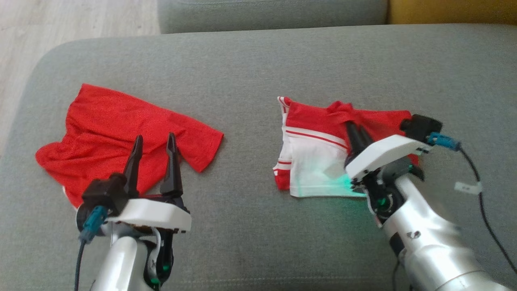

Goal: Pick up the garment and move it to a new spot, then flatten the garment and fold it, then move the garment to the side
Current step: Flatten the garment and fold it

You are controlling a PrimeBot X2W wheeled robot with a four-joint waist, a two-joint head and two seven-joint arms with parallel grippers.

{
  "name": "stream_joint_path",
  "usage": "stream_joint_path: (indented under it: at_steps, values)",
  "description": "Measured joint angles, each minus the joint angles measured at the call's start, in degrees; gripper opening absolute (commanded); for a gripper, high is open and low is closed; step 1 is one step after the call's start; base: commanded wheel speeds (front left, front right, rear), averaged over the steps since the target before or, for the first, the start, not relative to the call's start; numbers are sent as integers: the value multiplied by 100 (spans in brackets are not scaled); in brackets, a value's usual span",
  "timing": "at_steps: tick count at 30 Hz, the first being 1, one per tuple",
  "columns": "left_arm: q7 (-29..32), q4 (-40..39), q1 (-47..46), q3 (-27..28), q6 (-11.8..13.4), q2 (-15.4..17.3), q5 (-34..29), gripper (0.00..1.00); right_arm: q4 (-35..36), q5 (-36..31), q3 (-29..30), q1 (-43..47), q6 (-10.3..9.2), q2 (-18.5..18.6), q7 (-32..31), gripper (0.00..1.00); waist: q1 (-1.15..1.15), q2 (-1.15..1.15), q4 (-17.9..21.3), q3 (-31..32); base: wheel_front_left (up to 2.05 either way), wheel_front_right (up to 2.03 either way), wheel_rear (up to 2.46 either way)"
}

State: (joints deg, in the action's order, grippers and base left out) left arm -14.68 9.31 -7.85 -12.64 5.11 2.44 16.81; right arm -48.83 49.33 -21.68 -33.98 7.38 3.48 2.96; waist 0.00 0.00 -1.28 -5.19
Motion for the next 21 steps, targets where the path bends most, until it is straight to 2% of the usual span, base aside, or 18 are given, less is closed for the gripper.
stream_joint_path:
  at_steps: [9,16,17,18,21]
  values:
    - [0,30,47,-169,2,2,2,100,-308,1446,-1529,-98,0,7,845,0,0,0,-283,-78,0,0,0]
    - [0,37,47,-256,44,2,100,100,-664,2168,-2462,-421,0,11,1092,0,0,0,-417,-154,0,0,0]
    - [0,38,46,-272,44,2,100,100,-669,2253,-2577,-455,0,11,1103,60,0,0,-425,-165,0,0,0]
    - [0,40,46,-289,45,2,100,100,-633,2351,-2699,-474,0,19,1120,100,0,0,-430,-174,0,0,0]
    - [0,49,46,-297,52,2,100,100,-205,2827,-3104,-475,0,52,1125,100,0,0,-425,-187,0,0,0]
